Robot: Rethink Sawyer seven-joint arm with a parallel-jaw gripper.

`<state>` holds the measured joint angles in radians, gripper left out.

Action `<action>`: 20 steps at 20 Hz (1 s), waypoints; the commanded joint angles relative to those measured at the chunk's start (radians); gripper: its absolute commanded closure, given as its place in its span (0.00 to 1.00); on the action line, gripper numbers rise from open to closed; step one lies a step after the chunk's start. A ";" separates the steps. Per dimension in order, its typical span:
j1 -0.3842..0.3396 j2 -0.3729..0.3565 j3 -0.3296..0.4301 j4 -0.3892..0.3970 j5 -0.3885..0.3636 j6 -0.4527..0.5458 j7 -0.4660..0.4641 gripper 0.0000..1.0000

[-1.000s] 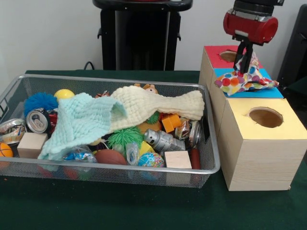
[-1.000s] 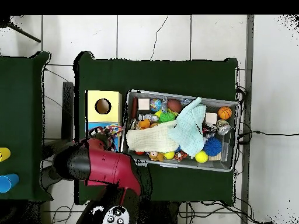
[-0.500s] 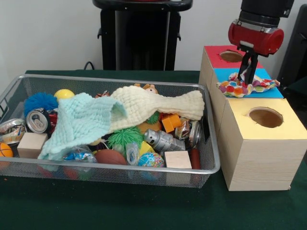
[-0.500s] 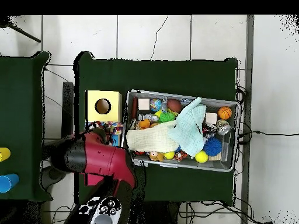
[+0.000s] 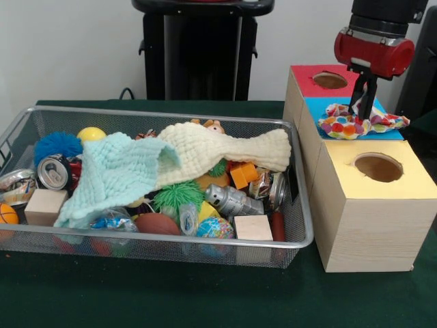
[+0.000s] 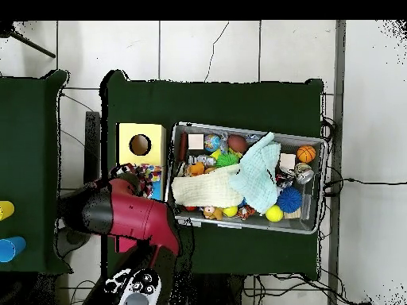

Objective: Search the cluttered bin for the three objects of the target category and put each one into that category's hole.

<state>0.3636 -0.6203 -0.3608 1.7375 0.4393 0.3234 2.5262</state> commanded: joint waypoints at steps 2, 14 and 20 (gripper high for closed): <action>-0.014 0.073 0.097 0.048 0.075 0.045 0.222 1.00; 0.012 0.056 0.067 0.103 0.085 0.103 0.226 1.00; 0.052 0.060 0.046 0.107 0.094 0.146 0.259 1.00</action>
<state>0.3960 -0.6010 -0.3620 1.7637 0.4870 0.3271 2.5262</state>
